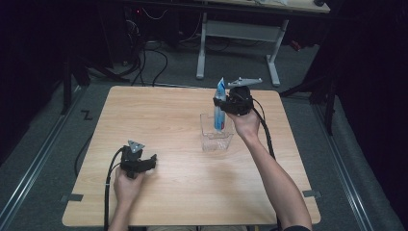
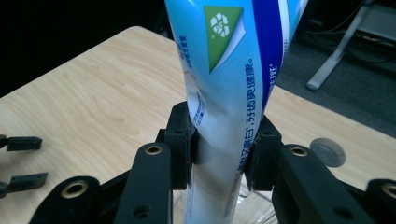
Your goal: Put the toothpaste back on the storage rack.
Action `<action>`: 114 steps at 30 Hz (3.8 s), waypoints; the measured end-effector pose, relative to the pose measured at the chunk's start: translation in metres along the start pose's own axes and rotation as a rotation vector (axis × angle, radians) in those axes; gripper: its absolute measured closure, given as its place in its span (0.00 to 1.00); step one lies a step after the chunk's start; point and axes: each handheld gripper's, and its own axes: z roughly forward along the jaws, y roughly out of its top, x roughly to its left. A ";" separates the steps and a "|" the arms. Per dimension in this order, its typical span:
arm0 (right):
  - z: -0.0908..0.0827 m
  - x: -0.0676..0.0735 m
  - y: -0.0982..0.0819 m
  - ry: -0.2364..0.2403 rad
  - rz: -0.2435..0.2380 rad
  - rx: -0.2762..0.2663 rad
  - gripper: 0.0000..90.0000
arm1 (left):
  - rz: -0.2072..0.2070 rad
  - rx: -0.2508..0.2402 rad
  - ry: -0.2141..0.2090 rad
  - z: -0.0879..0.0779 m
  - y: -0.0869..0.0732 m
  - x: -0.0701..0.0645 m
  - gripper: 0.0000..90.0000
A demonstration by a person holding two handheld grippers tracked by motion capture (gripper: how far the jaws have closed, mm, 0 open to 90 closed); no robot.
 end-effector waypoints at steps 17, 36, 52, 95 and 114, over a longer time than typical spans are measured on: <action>0.005 -0.006 -0.020 0.008 0.027 0.047 0.76 | 0.000 0.000 0.000 0.000 0.000 0.000 0.28; 0.009 -0.011 -0.041 0.022 0.071 0.085 0.75 | 0.000 -0.001 0.001 0.000 0.000 0.000 0.28; 0.011 -0.014 -0.049 0.028 0.098 0.100 0.74 | 0.000 0.000 0.000 0.000 0.000 0.000 0.28; -0.006 -0.018 -0.053 -0.051 0.052 0.081 0.59 | 0.000 -0.001 0.002 0.000 0.000 0.000 0.29; -0.031 -0.023 -0.059 -0.059 0.057 0.029 0.60 | 0.000 0.000 0.002 0.000 0.000 0.000 0.28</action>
